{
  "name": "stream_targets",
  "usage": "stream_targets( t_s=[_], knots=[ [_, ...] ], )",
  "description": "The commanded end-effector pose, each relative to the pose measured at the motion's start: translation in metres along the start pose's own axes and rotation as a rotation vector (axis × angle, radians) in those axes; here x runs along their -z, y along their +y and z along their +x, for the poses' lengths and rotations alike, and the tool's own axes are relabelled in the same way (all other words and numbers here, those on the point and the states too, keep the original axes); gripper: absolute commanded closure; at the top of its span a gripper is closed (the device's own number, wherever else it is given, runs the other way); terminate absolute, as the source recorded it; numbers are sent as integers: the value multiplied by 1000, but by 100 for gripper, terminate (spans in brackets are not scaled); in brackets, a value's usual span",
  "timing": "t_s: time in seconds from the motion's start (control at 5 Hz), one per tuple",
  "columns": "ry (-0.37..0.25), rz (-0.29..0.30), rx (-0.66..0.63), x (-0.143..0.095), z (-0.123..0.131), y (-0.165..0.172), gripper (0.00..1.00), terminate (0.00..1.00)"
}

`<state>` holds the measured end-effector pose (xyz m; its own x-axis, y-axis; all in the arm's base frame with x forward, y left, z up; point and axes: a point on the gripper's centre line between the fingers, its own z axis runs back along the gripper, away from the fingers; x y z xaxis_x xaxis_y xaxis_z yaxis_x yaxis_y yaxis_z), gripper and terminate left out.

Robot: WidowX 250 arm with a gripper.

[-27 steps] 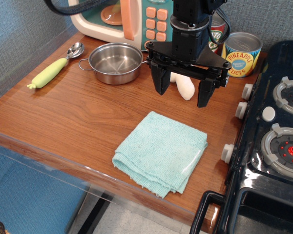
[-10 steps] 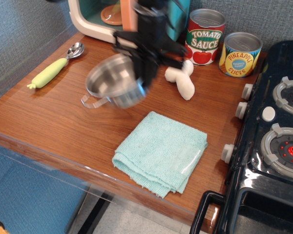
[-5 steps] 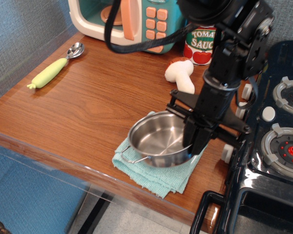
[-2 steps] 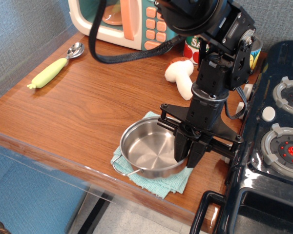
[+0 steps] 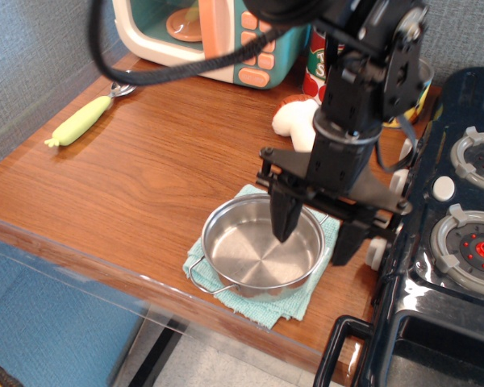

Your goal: Pick up the bowl and put it on the napkin.

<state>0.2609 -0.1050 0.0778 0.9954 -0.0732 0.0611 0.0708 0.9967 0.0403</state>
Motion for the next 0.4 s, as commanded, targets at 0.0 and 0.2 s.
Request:
stream_targets(
  t_s=[0.0,0.2],
  knots=[
    [-127,57,-56,-8,-7,2,0,0],
    [-127,57,-56,-8,-7,2,0,100]
  ],
)
